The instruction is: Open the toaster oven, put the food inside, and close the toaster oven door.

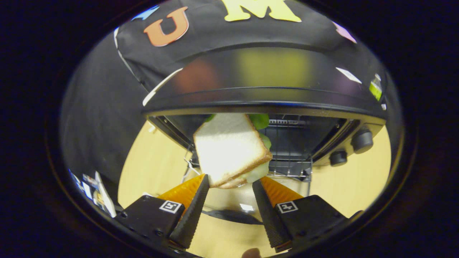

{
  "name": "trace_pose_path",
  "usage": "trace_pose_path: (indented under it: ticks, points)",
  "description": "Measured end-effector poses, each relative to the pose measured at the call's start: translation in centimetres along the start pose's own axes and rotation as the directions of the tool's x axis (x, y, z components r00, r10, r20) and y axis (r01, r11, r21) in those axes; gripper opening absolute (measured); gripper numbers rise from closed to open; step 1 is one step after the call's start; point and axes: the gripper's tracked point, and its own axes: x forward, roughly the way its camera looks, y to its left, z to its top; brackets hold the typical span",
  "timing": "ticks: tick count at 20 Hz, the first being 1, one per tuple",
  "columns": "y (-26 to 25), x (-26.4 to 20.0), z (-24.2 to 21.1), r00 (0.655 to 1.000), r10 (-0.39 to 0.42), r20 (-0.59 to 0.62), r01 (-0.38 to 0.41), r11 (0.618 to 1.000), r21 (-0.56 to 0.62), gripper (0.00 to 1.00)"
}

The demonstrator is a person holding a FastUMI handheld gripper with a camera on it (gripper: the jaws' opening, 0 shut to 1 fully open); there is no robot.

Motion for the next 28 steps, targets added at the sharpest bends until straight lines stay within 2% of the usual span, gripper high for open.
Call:
trace_pose_path:
  ticks: [2, 4, 8, 12, 16, 19, 24, 28]
  points:
    - [-1.2, -0.8, -0.5, 0.997, -0.074, -0.012, 0.072, 0.993, -0.091, 0.82]
    - [-1.3, -1.5, -0.4, 0.995, -0.095, 0.009, 0.095, 0.987, -0.127, 0.82]
    - [-0.8, -3.9, -1.0, 0.996, -0.074, 0.055, 0.078, 0.995, -0.069, 0.81]
    - [0.0, -7.3, -1.7, 0.986, -0.057, 0.155, 0.064, 0.997, -0.043, 0.81]
    - [1.1, -8.6, -4.3, 0.978, -0.041, 0.205, 0.049, 0.998, -0.034, 0.81]
    - [1.5, -7.2, -7.4, 0.979, -0.046, 0.197, 0.053, 0.998, -0.031, 0.81]
    - [2.0, -2.7, -12.0, 0.992, -0.061, 0.11, 0.064, 0.998, -0.018, 0.81]
    - [1.7, 0.6, -12.9, 0.994, -0.084, 0.067, 0.083, 0.996, 0.009, 0.81]
